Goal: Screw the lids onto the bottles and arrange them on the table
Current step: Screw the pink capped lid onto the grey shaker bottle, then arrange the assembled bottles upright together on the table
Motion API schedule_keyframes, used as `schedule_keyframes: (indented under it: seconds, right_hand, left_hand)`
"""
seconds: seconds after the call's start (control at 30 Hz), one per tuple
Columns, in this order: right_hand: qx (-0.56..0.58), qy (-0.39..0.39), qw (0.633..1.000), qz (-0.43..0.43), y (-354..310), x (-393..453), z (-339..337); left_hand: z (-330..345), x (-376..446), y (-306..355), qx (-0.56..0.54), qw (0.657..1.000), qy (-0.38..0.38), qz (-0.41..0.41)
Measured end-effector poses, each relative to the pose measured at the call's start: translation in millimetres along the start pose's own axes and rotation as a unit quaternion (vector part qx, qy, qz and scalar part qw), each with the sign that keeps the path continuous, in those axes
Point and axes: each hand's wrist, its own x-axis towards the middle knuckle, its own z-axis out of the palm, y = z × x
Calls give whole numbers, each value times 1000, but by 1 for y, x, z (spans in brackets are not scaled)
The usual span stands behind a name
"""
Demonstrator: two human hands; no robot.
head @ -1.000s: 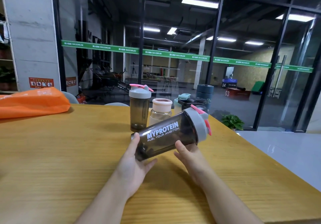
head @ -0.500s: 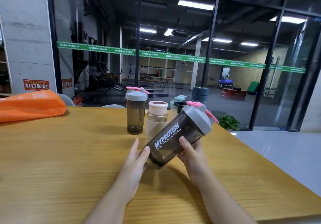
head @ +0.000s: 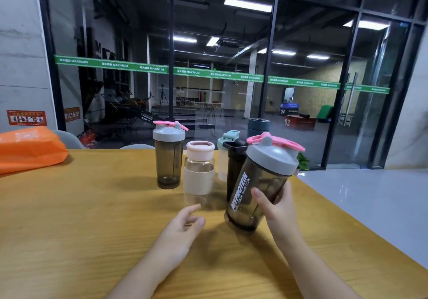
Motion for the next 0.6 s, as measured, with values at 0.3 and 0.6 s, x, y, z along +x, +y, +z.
schedule_keyframes:
  seconds: [0.3,0.6]
  right_hand:
    - [-136,118,984,15,26,37,-48]
    - [-184,208,960,40,35,60,-34]
  left_hand:
    - [0,26,-4,9,1000,-12,-1]
    - [-6,30,2,-97,994,2,-39]
